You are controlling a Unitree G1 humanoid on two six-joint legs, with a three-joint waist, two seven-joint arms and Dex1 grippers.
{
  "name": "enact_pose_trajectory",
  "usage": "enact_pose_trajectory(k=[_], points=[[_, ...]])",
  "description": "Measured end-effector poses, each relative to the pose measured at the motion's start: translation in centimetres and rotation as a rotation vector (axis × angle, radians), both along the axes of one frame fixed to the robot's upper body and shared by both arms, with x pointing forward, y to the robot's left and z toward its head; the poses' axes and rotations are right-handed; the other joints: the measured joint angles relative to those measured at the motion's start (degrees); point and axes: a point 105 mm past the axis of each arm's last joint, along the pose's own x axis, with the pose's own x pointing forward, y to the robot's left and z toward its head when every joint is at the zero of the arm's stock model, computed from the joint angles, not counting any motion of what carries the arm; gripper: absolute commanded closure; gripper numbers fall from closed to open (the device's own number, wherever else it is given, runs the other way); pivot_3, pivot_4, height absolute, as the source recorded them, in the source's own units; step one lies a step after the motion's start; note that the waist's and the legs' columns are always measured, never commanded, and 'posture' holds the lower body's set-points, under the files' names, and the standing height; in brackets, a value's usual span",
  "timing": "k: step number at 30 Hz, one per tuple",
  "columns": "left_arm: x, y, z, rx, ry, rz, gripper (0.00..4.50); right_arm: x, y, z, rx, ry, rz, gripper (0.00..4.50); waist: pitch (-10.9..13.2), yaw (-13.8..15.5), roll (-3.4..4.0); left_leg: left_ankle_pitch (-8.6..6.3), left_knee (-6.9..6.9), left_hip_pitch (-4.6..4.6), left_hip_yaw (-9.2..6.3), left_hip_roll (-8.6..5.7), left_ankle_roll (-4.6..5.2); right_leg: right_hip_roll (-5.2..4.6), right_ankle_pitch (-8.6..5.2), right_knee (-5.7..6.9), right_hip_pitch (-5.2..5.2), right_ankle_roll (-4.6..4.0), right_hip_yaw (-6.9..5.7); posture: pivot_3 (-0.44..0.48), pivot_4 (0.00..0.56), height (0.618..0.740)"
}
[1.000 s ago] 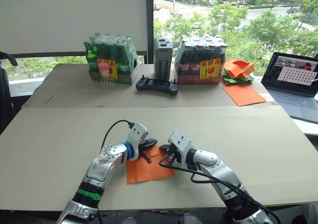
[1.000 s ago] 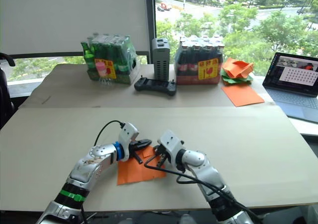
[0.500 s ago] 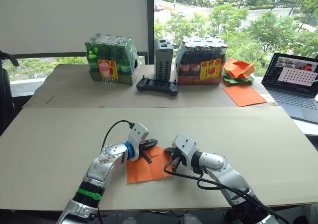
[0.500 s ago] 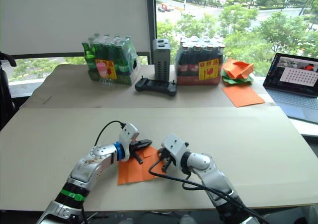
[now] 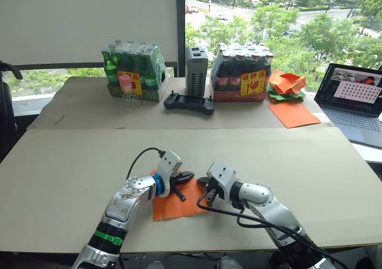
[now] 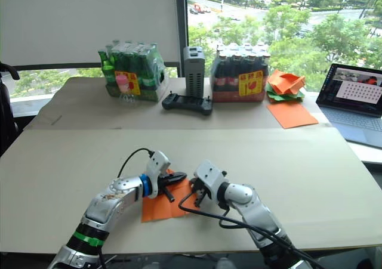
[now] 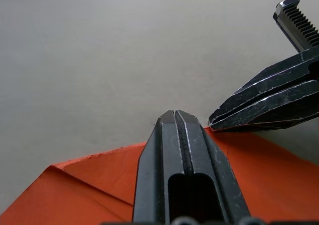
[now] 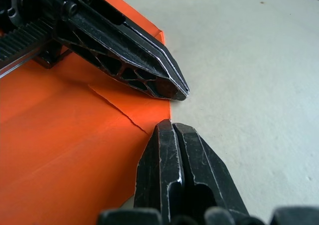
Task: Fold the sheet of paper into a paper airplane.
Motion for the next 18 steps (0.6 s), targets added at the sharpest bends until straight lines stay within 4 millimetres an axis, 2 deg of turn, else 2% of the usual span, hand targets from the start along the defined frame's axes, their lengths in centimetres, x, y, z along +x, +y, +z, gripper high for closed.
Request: enact_pose_trajectory(k=[5,18], points=[[0.0,0.2,-0.1,0.001,0.012,0.005,4.5,0.0,0.0,0.0,-0.001,0.0,0.001,4.48,0.0,0.0,0.0,0.0,0.0,0.01,0.0,0.0,0.0,0.0,0.0,-0.01,0.0,0.0,0.0,0.0,0.15,0.74],[1.6,1.6,-0.3,-0.021,0.017,0.07,4.5,0.1,0.4,0.0,-0.006,-0.001,0.007,4.48,-0.07,-0.16,0.01,0.0,-0.02,0.06,0.0,0.01,0.0,0.01,0.0,0.0,0.03,0.0,0.0,0.0,0.15,0.74]])
